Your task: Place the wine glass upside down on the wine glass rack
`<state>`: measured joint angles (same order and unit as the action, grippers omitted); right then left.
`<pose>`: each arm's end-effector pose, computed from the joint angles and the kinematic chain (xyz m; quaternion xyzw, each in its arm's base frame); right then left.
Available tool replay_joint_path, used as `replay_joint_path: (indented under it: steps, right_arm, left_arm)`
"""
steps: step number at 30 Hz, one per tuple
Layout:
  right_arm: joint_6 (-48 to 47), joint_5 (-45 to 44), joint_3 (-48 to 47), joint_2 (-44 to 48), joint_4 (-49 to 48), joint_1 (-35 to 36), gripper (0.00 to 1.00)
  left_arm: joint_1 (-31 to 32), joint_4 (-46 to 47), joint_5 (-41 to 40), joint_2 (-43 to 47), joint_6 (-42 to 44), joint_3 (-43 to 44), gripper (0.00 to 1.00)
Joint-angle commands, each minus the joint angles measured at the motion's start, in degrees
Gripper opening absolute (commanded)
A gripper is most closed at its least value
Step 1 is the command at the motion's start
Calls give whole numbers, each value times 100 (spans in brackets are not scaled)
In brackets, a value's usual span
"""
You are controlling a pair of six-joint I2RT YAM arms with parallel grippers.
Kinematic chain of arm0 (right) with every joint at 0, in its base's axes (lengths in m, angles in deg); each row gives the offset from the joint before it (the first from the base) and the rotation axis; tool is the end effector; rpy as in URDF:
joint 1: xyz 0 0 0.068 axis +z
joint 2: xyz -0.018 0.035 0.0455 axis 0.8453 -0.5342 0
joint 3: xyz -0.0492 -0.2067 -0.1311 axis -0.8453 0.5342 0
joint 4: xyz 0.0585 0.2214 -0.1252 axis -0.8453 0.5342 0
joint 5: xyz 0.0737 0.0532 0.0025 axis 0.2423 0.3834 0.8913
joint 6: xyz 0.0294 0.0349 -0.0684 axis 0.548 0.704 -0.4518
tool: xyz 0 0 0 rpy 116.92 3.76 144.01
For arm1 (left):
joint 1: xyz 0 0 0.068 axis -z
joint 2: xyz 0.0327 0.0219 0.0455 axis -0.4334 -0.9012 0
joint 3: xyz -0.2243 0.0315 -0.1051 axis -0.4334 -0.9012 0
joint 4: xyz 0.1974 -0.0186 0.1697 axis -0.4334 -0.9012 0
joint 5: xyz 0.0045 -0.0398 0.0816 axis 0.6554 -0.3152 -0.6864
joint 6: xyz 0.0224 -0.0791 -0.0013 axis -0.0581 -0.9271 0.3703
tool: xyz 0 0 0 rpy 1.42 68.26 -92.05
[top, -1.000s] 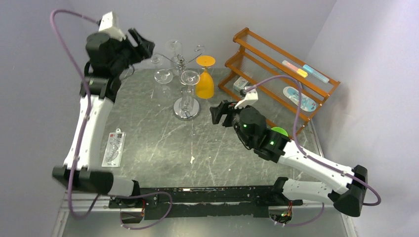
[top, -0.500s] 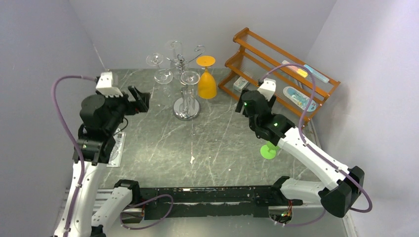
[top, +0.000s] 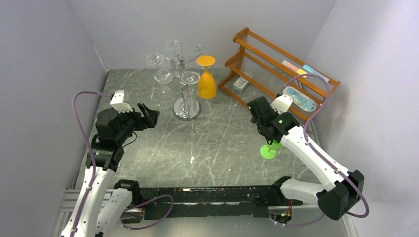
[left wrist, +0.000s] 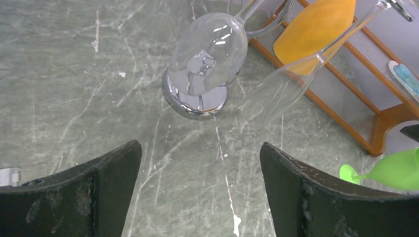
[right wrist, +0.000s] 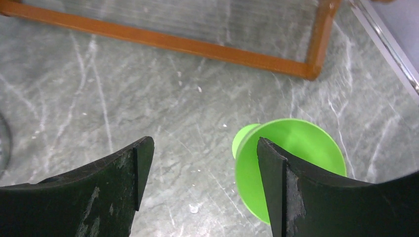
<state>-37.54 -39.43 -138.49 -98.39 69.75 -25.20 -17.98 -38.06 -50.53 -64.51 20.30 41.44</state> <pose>0.2261 0.0847 0.2719 0.2480 0.8583 -0.0939 0.4393 0.2065 -0.0391 0.3102 -0.0477 0.7882 -0.2130 0.5755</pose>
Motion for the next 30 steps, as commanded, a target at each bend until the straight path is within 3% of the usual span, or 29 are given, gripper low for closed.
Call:
replay_joint_path:
  steps: [1,5,10,13,16,23,30]
  right_arm:
    - [801,-3,387,40,486,-118,80]
    - [975,177,710,52,344,-139,72]
    - [636,236,849,80,-74,-134,34]
    - [357,355,827,107,-254,-135,23]
    - [69,585,780,181,-489,-134,0]
    - [-809,1463,703,674,-1388,-140,0]
    - [-1328,3624,1510,1512,-3557,-138,0]
  left_arm:
    - [-32,346,280,80,-288,-182,92]
    - [-32,399,256,148,-342,-270,90]
    - [-33,358,86,189,-377,-257,90]
    - [-34,376,79,192,-535,-284,91]
    - [-32,547,302,122,-800,-342,91]
    - [-33,397,533,-62,-1122,-354,96]
    - [-32,709,1164,109,-1540,-1024,96]
